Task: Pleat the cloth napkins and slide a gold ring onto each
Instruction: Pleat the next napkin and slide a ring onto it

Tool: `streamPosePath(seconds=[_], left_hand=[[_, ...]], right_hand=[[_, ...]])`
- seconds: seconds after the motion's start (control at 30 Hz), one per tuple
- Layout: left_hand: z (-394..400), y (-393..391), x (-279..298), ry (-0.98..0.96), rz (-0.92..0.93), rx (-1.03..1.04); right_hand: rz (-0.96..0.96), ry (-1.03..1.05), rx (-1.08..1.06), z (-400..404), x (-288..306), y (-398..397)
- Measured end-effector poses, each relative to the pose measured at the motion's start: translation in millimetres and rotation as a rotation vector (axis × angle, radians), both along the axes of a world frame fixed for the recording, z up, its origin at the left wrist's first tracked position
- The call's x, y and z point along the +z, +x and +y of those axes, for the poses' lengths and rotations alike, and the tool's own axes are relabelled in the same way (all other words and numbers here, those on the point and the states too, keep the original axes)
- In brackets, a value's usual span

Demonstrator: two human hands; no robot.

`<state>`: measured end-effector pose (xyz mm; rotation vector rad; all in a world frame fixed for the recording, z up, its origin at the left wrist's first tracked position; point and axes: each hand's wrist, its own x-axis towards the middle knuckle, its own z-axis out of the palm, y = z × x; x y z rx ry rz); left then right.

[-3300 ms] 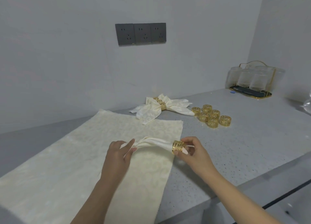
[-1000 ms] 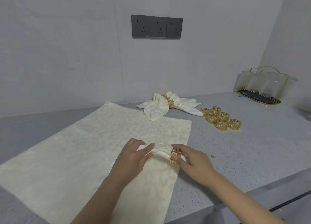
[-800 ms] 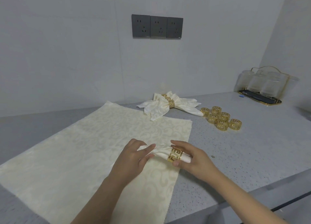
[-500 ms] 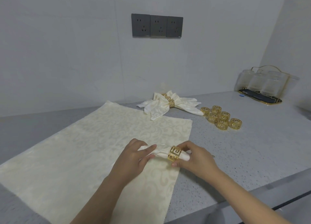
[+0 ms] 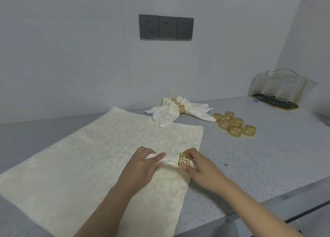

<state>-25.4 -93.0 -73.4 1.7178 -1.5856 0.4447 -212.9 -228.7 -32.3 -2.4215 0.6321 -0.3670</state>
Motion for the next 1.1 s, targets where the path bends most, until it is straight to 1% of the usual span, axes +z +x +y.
streamPosePath(seconds=[0.1, 0.23, 0.3, 0.33, 0.4, 0.53, 0.6, 0.67, 0.73, 0.8, 0.87, 0.93, 1.03, 1.1], left_hand=[[0, 1, 0, 0.004, 0.035, -0.003], [0, 0, -1, 0.031, 0.123, -0.041], [0, -1, -2, 0.06, 0.157, -0.064], [0, 0, -2, 0.078, 0.166, -0.071], [0, 1, -4, 0.127, 0.172, -0.075], [1, 7, -7, 0.246, 0.121, -0.041], [4, 2, -2, 0.306, 0.117, -0.016], [7, -9, 8, 0.347, 0.105, 0.004], [5, -19, 21, 0.431, 0.105, 0.049], [-6, -22, 32, 0.543, 0.163, 0.115], [-18, -29, 35, 0.585, 0.206, 0.169], [-25, -33, 29, 0.511, 0.257, 0.208], [-23, -35, 14, 0.325, 0.408, 0.166], [-22, -35, 13, 0.291, 0.479, 0.143]], right_hand=[[-0.066, 0.024, -0.042, -1, -6, -1], [-0.269, 0.27, -0.082, -3, -8, -1], [-0.301, 0.358, -0.076, -6, -11, -2], [-0.284, 0.359, -0.067, -8, -12, -2], [-0.224, 0.307, -0.044, -9, -15, -3], [-0.1, 0.074, -0.05, -6, -26, -4], [-0.075, -0.004, -0.058, -6, -32, -5], [-0.086, -0.02, -0.045, -7, -35, -7], [-0.119, -0.002, -0.044, -6, -33, -7], [-0.133, 0.01, -0.07, -3, -30, -7], [-0.109, -0.008, -0.098, -2, -28, -8], [-0.076, -0.024, -0.112, 0, -26, -8], [-0.059, -0.042, -0.125, 2, -23, -9], [-0.06, -0.044, -0.131, 1, -22, -10]])
